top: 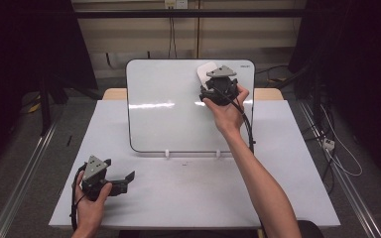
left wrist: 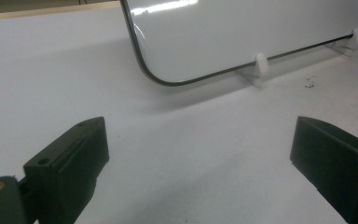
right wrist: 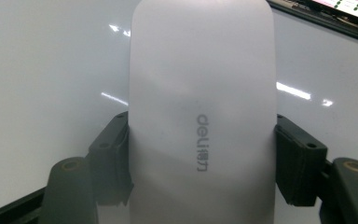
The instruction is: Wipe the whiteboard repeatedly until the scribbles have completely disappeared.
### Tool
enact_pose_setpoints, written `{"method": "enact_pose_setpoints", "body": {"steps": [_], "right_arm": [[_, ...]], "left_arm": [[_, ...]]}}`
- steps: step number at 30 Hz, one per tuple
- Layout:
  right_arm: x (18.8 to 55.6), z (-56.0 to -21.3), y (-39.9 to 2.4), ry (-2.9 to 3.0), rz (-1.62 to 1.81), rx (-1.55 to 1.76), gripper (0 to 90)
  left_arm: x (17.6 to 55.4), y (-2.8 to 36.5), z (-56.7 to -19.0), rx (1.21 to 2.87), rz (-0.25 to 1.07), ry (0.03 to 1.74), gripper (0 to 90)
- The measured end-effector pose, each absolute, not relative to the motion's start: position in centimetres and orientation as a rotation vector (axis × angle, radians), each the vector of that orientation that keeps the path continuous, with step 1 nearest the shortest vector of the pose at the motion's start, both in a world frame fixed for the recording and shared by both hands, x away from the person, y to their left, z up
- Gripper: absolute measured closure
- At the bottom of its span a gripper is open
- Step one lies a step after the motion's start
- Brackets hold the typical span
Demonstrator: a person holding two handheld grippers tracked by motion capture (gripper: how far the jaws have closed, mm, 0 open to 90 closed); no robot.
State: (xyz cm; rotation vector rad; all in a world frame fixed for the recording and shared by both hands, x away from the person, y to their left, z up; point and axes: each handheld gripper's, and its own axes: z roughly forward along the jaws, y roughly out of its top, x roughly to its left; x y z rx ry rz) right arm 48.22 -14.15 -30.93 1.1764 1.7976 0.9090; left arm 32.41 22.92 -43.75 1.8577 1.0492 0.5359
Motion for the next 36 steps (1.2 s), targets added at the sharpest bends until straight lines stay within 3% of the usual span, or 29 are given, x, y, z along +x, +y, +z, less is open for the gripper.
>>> {"method": "enact_pose_setpoints", "body": {"steps": [36], "right_arm": [[43.5, -31.5, -18.4, 1.804, 0.995, 1.101, 31.7]], "left_arm": [[32.6, 22.5, -43.7, 1.864, 0.536, 1.041, 4.4]]}}
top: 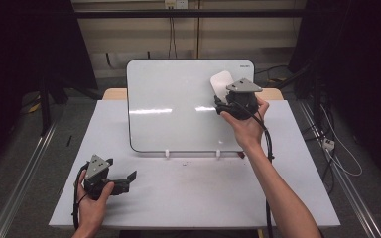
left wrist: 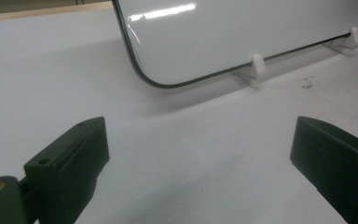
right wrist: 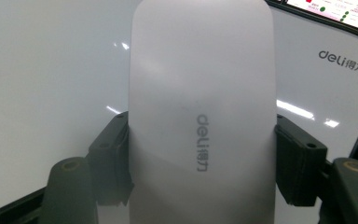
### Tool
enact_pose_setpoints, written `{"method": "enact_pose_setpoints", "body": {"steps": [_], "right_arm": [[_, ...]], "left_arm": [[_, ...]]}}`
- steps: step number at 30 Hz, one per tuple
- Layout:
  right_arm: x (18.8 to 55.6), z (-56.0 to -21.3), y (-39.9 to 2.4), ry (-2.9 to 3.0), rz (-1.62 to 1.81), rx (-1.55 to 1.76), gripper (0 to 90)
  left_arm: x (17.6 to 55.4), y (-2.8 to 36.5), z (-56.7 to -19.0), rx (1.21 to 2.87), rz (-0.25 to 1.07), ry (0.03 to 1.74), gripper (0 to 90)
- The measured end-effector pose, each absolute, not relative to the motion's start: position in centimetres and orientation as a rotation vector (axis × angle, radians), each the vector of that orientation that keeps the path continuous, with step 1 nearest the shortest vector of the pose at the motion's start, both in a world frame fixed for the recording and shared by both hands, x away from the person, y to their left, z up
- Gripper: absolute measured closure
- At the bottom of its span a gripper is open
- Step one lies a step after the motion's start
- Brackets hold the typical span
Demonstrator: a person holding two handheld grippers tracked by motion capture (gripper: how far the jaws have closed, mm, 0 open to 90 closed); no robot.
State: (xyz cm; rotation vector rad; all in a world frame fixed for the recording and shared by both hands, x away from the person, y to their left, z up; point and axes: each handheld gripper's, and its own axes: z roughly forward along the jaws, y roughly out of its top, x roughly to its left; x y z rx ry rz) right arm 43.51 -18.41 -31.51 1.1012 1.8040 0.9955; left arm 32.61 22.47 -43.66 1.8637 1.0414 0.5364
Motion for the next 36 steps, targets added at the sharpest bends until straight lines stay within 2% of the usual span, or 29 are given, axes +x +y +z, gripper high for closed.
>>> {"method": "enact_pose_setpoints", "body": {"steps": [36], "right_arm": [[39.1, -35.3, -22.0, 1.872, 0.979, 1.071, 31.7]], "left_arm": [[32.5, 22.9, -43.4, 1.85, 0.548, 1.048, 4.4]]}}
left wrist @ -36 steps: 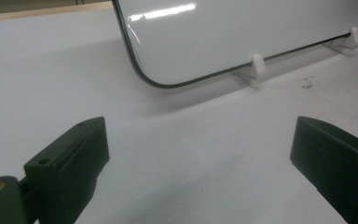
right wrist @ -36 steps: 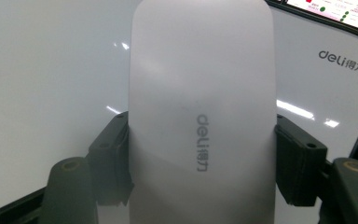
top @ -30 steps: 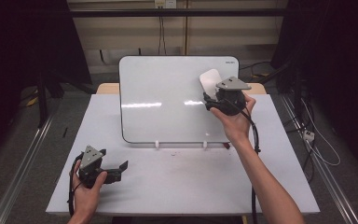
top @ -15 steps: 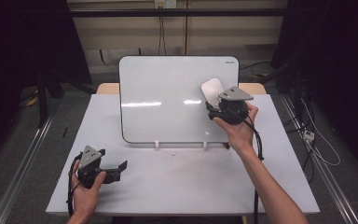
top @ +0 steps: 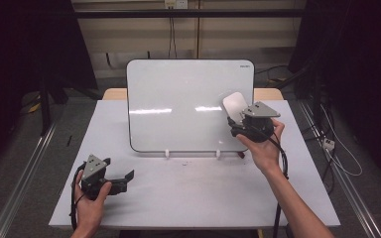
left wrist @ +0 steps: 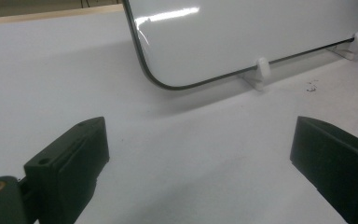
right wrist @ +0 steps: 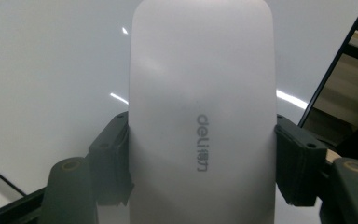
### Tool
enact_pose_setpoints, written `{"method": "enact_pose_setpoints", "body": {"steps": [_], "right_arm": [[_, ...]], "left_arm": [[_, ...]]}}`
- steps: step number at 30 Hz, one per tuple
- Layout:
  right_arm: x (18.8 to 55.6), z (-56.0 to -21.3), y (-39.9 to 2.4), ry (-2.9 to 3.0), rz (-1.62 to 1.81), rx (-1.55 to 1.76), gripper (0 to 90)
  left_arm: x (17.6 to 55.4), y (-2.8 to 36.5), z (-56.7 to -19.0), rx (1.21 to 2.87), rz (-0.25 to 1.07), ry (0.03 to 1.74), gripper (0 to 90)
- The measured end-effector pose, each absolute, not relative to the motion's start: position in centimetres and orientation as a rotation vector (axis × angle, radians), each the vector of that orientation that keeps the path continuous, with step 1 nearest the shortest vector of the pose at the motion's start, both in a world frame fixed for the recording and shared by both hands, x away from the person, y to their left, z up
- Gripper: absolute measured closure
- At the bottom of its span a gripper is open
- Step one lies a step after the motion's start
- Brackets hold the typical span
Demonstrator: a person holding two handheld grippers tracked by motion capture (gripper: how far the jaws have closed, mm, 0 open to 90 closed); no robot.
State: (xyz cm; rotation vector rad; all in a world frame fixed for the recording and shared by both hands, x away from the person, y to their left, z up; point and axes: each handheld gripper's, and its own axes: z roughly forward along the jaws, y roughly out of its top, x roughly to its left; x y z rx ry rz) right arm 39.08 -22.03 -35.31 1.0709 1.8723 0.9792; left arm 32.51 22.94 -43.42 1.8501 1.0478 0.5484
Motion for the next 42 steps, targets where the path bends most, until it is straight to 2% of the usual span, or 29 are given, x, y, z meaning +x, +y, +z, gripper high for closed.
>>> {"method": "enact_pose_setpoints", "body": {"steps": [21, 42], "right_arm": [[38.3, -39.8, -21.3, 1.934, 0.916, 1.091, 31.6], [39.2, -41.0, -20.4, 1.925, 0.791, 1.09, 31.4]], "left_arm": [[32.4, 22.7, -43.5, 1.857, 0.551, 1.05, 4.4], [32.6, 22.2, -43.6, 1.869, 0.536, 1.049, 4.3]]}}
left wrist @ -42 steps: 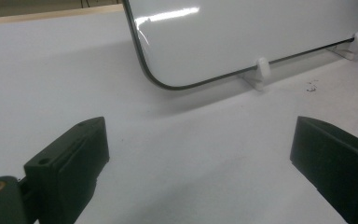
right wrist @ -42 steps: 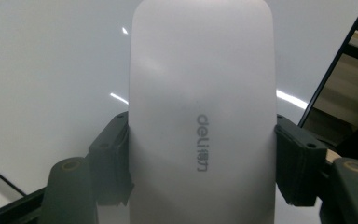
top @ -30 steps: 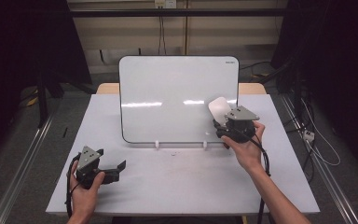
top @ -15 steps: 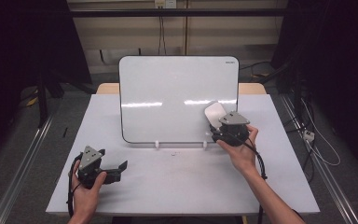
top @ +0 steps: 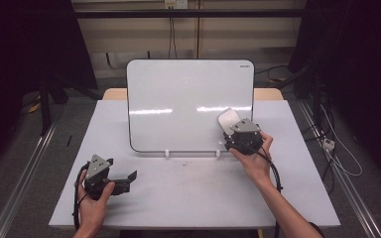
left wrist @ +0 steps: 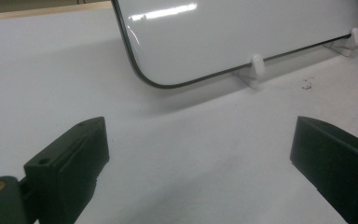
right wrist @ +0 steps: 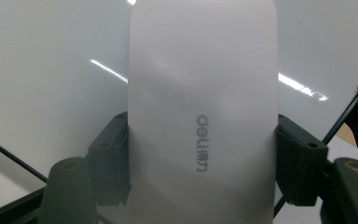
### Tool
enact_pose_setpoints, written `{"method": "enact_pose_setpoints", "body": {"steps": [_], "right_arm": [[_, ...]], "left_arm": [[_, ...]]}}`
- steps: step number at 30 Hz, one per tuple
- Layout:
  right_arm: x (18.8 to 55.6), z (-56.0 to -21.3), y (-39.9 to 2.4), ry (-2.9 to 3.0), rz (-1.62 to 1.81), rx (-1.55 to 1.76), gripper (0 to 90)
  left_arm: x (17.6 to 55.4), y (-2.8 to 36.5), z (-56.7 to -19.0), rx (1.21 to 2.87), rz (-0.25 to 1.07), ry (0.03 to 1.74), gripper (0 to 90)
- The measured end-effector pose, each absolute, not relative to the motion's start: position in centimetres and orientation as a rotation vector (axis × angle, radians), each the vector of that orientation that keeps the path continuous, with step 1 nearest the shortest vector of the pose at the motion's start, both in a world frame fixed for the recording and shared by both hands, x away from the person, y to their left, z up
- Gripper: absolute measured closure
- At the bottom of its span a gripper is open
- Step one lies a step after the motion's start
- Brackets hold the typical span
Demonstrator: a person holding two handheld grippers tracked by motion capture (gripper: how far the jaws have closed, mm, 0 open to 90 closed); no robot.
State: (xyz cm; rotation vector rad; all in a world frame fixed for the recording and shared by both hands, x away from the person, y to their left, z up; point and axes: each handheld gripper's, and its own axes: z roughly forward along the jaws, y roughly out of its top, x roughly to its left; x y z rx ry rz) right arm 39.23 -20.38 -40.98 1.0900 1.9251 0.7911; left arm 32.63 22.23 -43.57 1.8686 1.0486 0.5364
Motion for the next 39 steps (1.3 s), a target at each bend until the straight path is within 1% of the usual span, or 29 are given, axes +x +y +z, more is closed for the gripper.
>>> {"method": "enact_pose_setpoints", "body": {"steps": [11, 13, 16, 22, 33, 39], "right_arm": [[39.2, -40.9, -20.7, 1.942, 0.824, 1.112, 29.8], [39.2, -40.7, -20.9, 1.943, 0.859, 1.129, 27.4], [39.1, -40.6, -21.3, 1.95, 0.906, 1.145, 19.6], [39.1, -40.5, -21.6, 1.97, 0.961, 1.167, 11.8], [38.9, -40.2, -21.8, 1.985, 1.018, 1.164, 6.5], [38.8, -40.1, -22.2, 1.981, 1.054, 1.196, 6.1]], "left_arm": [[32.5, 22.4, -43.5, 1.865, 0.539, 1.05, 4.3], [32.5, 22.5, -43.6, 1.863, 0.535, 1.052, 4.4], [32.5, 22.6, -43.6, 1.858, 0.535, 1.048, 4.3], [32.4, 22.8, -43.5, 1.856, 0.534, 1.047, 4.4], [32.7, 22.9, -43.7, 1.858, 0.524, 1.056, 4.4], [32.8, 22.9, -43.7, 1.854, 0.522, 1.057, 4.4]]}}
